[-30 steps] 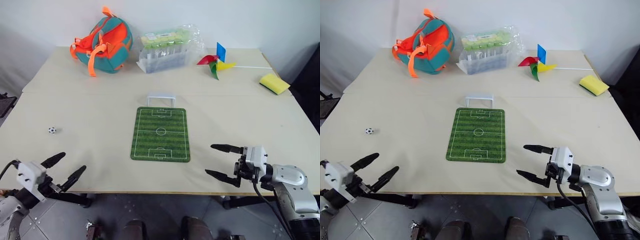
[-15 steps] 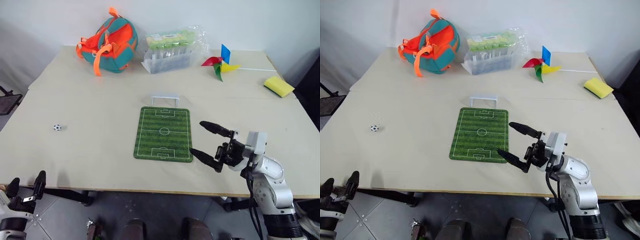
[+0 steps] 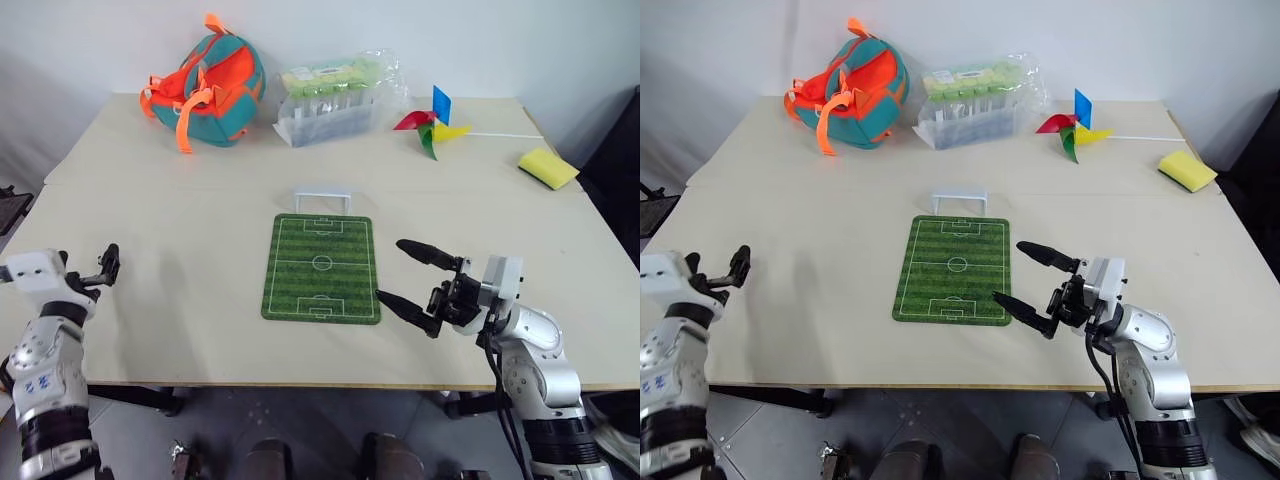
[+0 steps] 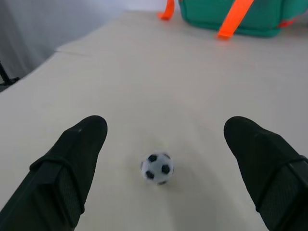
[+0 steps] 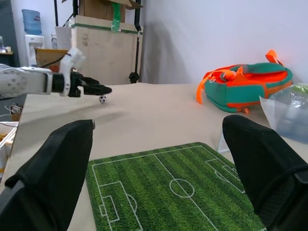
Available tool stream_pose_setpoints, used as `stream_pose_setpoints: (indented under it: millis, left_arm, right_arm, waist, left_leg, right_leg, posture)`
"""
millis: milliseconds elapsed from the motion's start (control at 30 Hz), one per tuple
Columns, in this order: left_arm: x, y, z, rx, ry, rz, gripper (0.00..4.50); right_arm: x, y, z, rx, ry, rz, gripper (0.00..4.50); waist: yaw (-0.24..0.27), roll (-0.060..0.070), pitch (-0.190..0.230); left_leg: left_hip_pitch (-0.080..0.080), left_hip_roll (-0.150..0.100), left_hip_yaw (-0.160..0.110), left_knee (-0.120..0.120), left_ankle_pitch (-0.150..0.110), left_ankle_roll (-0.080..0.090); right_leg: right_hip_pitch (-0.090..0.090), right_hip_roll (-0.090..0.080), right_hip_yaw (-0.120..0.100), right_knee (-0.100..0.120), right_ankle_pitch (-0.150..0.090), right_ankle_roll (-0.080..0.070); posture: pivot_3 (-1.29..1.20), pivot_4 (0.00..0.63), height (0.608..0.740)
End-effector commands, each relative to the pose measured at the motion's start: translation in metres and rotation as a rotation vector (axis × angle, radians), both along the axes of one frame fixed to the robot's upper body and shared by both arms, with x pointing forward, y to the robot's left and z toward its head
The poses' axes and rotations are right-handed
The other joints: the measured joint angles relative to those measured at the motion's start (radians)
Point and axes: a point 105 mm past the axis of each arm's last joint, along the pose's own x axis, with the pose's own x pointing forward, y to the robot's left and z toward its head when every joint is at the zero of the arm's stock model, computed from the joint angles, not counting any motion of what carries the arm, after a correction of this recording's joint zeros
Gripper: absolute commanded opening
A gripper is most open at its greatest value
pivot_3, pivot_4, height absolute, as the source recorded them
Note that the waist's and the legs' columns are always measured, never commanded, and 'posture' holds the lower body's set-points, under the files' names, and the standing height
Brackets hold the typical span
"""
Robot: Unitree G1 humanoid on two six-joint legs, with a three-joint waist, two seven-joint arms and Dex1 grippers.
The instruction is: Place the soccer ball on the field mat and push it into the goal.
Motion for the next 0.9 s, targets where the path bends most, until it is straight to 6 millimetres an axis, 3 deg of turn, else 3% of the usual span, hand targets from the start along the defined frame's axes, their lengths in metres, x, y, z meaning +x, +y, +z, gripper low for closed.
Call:
stream_pose_setpoints:
  millis: [33, 167, 200, 267, 533, 600, 733, 833, 900]
  left_arm:
    - [0.004, 0.008, 0.005, 0.051, 0.003, 0.04, 4.45]
    - [0.011, 0.005, 0.0, 0.039, 0.013, 0.028, 4.45]
    - [0.011, 0.004, -0.002, 0.023, 0.01, 0.025, 4.27]
    - [0.011, 0.003, -0.006, 0.015, 0.012, 0.027, 3.87]
    - [0.005, 0.007, -0.018, 0.004, 0.043, 0.031, 1.48]
    - [0.003, 0.009, -0.02, -0.02, 0.04, 0.036, 1.17]
    - [0.002, 0.005, -0.002, -0.029, -0.067, -0.029, 1.17]
    - [0.005, -0.048, 0.048, 0.099, -0.253, -0.377, 1.17]
    - [0.0, -0.094, 0.066, 0.173, -0.3, -0.658, 1.17]
  right_arm:
    - [-0.003, 0.002, 0.006, 0.012, -0.026, -0.001, 4.5]
    - [-0.004, 0.002, 0.003, 0.016, -0.014, -0.009, 4.5]
    - [-0.004, 0.002, 0.002, 0.018, -0.012, -0.012, 4.5]
    - [-0.006, 0.002, 0.001, 0.022, -0.009, -0.018, 4.5]
    - [-0.007, 0.003, 0.001, 0.03, -0.002, -0.032, 4.5]
    - [-0.006, 0.003, 0.001, 0.031, -0.003, -0.034, 4.5]
    - [-0.005, 0.001, 0.002, 0.028, -0.011, -0.044, 4.5]
    - [-0.004, -0.009, 0.004, 0.013, -0.03, -0.078, 4.5]
    - [-0.006, -0.018, 0.004, -0.004, -0.035, -0.084, 4.5]
  waist:
    - [-0.004, 0.0, 0.0]
    - [-0.005, 0.0, 0.0]
    - [-0.005, 0.0, 0.0]
    - [-0.004, 0.0, 0.0]
    - [-0.004, 0.0, 0.0]
    - [-0.004, 0.0, 0.0]
    - [-0.005, 0.0, 0.0]
    - [-0.004, -0.001, 0.0]
    - [0.007, -0.001, 0.0]
  left_leg:
    - [0.0, 0.0, 0.0, 0.0, 0.0, 0.0]
    - [0.0, 0.0, 0.0, 0.0, 0.0, 0.0]
    - [0.0, 0.0, 0.0, 0.0, 0.0, 0.0]
    - [0.0, 0.0, 0.0, 0.0, 0.0, 0.0]
    - [0.0, 0.0, 0.0, 0.0, 0.0, 0.0]
    - [0.0, 0.0, 0.0, 0.0, 0.0, 0.0]
    - [0.0, 0.0, 0.001, 0.0, 0.0, 0.0]
    - [0.0, 0.0, 0.001, 0.0, 0.0, 0.0]
    - [-0.001, 0.0, 0.0, 0.001, 0.0, 0.0]
  right_leg:
    - [0.0, 0.0, 0.0, 0.0, 0.0, 0.0]
    - [0.0, 0.0, 0.0, 0.0, 0.0, 0.0]
    - [0.0, 0.0, 0.0, 0.0, 0.0, 0.0]
    - [0.0, 0.0, 0.0, 0.0, 0.0, 0.0]
    - [0.0, 0.0, 0.001, 0.0, 0.0, 0.0]
    - [0.0, 0.0, 0.001, 0.0, 0.0, 0.0]
    - [0.0, 0.0, 0.001, 0.0, 0.0, 0.0]
    - [-0.001, 0.0, 0.001, 0.0, 0.0, 0.0]
    - [-0.001, 0.0, 0.0, 0.0, 0.0, 0.0]
  posture:
    - [0.0, 0.15, 0.74]
    - [0.0, 0.15, 0.74]
    - [0.0, 0.15, 0.74]
    - [0.0, 0.15, 0.74]
    - [0.0, 0.15, 0.74]
    - [0.0, 0.15, 0.74]
    - [0.0, 0.15, 0.74]
    - [0.0, 0.15, 0.74]
    - [0.0, 0.15, 0.74]
